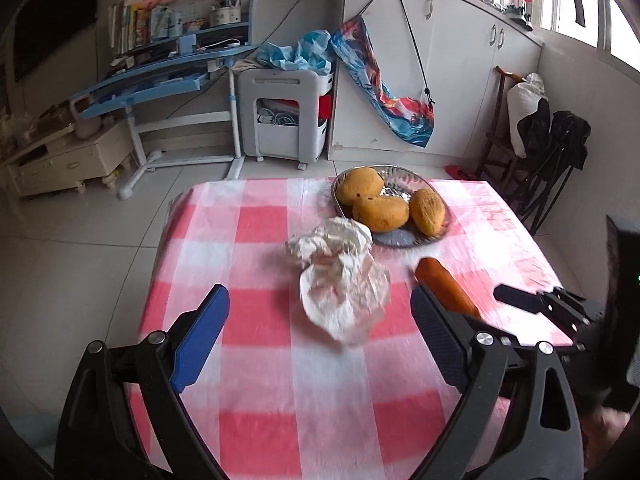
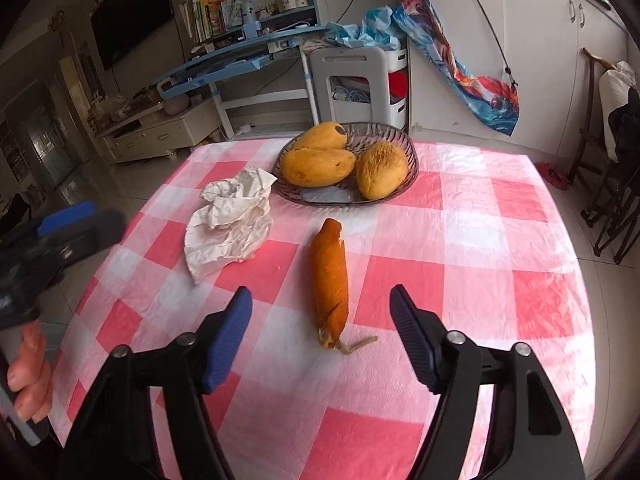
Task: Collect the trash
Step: 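Move both open tools over the table toward the tissue and carrot, then grasp the orange carrot with the right tool while the left tool grasps the white tissue, then carry the carrot and tissue over the yellow basin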
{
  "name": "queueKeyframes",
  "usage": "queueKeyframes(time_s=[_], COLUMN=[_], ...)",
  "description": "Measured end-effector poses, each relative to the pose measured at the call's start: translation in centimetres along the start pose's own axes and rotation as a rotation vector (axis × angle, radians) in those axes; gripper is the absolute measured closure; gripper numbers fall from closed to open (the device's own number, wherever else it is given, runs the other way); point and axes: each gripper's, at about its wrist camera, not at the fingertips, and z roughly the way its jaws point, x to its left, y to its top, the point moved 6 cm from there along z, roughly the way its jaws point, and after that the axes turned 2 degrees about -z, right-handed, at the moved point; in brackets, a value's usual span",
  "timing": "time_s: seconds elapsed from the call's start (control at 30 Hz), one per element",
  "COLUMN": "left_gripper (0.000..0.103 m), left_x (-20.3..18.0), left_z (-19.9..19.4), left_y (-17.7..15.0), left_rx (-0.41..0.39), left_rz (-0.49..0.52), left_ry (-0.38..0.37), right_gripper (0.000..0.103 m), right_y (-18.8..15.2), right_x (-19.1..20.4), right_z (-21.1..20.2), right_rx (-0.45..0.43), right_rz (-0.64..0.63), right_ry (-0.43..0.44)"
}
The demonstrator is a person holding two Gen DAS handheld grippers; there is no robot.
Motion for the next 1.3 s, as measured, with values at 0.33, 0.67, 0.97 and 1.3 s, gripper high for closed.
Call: queueKeyframes(time_s=[0.33, 0.67, 0.97, 1.3], left_gripper=[0.074, 0.077, 0.077, 0.074], left_x=[-0.8, 5.5, 5.5, 0.0], left_z=[9.1, -8.7, -19.0, -20.8], left_y=[1.3, -6.9, -21.1, -29.2], left_rx=[0.116, 0.046, 0.108, 0.237], left_rz=[0.032, -0.151, -0.27, -0.182], left_ry=[-0.027, -0.081, -0.101, -0.143], right_gripper=[0.084, 0.086, 0.086, 0.037], right_y=[-0.5, -4.1, -21.2, -20.7], right_x=[0.7, 7.6, 15.1, 11.3], right_z=[1.6, -8.5, -15.9, -19.7], right_rx=[0.076, -0.001, 0.197, 0.005], right_rz=[-0.079, -0.084, -0.21, -0.063], right_ry=[0.053, 0.211, 0.29, 0.102])
